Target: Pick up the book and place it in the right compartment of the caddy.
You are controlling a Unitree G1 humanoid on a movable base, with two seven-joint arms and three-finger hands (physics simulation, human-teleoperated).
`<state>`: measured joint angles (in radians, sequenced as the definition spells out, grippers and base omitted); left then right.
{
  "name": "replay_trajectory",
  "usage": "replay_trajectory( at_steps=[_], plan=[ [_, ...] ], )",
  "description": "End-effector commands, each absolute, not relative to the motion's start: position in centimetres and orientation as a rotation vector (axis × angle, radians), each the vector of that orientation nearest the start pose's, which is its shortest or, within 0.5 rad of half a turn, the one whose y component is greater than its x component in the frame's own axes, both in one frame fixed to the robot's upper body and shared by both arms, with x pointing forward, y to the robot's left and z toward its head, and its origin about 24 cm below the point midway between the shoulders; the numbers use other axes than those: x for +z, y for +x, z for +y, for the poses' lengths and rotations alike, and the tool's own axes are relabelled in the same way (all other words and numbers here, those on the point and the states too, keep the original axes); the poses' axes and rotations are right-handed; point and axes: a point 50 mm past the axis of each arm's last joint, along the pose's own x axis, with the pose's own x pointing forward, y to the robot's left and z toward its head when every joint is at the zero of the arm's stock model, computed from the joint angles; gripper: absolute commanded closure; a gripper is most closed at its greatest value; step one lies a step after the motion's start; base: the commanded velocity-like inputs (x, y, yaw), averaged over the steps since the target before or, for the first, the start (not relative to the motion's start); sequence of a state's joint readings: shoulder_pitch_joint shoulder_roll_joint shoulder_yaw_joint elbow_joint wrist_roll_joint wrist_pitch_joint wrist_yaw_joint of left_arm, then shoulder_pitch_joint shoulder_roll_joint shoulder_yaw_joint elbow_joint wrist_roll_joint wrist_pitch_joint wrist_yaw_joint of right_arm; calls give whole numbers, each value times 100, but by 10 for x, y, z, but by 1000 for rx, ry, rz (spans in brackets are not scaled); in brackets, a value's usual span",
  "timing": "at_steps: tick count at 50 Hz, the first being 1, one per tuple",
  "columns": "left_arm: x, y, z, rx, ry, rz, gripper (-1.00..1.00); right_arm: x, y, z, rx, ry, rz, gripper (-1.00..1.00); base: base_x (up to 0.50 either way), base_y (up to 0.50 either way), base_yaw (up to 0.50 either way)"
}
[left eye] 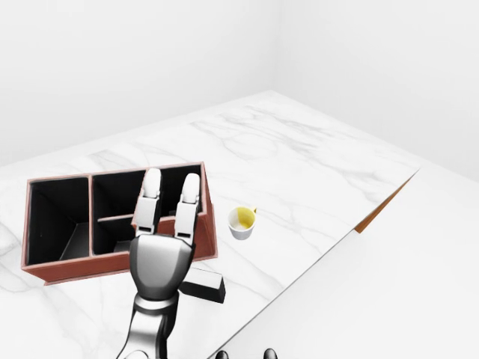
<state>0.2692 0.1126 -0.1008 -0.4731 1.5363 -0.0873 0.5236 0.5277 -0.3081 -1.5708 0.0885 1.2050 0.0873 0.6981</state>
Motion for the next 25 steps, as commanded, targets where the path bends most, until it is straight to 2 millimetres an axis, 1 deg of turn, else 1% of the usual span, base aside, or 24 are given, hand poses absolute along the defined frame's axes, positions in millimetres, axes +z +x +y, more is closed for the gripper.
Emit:
replay_trajectory(
  at_steps=[1, 7, 13, 20, 25],
  plan=[
    [119, 176, 146, 452, 1452, -684, -100, 149, -79, -426, -762, 157, -685, -100, 0, 0, 0],
    [124, 166, 149, 474, 1437, -675, -100, 148, -79, -426, -763, 156, -682, -100, 0, 0, 0],
    [138, 152, 161, 563, 1396, -661, -100, 149, -79, -426, -762, 154, -681, -100, 0, 0, 0],
    [134, 150, 166, 584, 1429, -616, -100, 148, -79, -426, -766, 156, -679, -100, 0, 0, 0],
    [130, 152, 170, 585, 1419, -584, -100, 148, -79, -426, -765, 155, -678, -100, 0, 0, 0]
  ],
)
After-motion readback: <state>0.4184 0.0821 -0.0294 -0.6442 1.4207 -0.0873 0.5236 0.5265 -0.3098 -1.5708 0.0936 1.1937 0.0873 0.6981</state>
